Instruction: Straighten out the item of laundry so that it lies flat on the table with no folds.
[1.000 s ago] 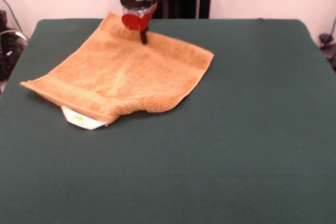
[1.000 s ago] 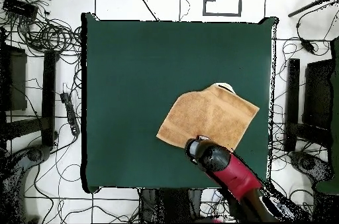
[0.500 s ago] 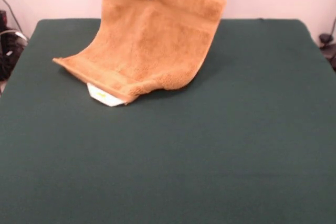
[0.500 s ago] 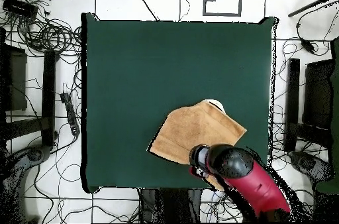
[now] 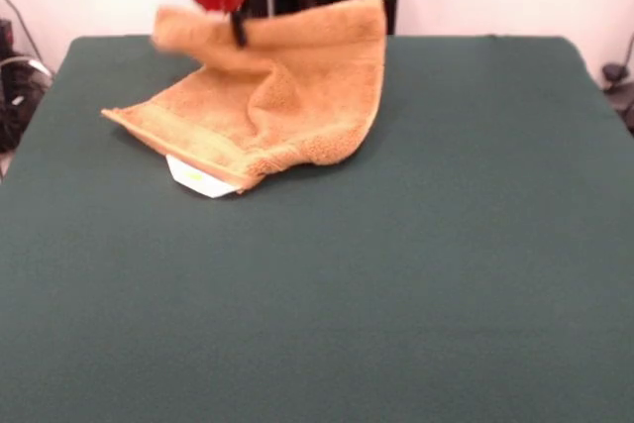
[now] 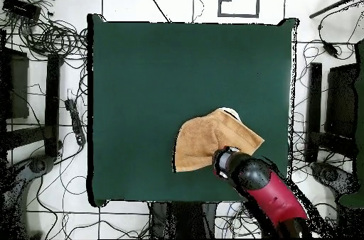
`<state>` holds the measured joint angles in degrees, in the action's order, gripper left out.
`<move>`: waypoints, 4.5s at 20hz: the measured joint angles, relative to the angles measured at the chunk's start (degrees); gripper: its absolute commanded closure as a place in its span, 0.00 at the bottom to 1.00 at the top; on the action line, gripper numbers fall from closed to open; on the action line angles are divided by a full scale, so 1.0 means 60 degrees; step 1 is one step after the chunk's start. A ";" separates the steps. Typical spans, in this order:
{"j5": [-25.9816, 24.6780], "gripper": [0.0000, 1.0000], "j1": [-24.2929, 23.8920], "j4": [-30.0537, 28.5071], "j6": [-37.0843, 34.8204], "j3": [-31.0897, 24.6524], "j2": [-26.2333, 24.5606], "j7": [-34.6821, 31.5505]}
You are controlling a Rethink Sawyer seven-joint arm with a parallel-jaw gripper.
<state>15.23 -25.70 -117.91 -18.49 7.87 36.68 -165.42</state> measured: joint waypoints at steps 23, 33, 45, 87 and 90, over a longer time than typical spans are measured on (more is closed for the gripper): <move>0.2126 1.00 0.0393 -0.0163 0.1719 -0.0394 -0.1544 -0.0010; 0.2633 1.00 0.4202 0.0037 -0.0817 0.1570 -0.1318 -0.0444; 0.3289 1.00 0.5779 0.0847 -0.3330 0.3057 -0.0914 -0.2000; 0.6129 1.00 0.7531 0.2128 -0.3640 0.3071 -0.2546 -0.6448; 0.6127 1.00 0.7778 0.2332 -0.3971 0.3132 -0.2300 -0.7274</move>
<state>51.99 20.96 -103.92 -42.31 26.66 22.88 -209.06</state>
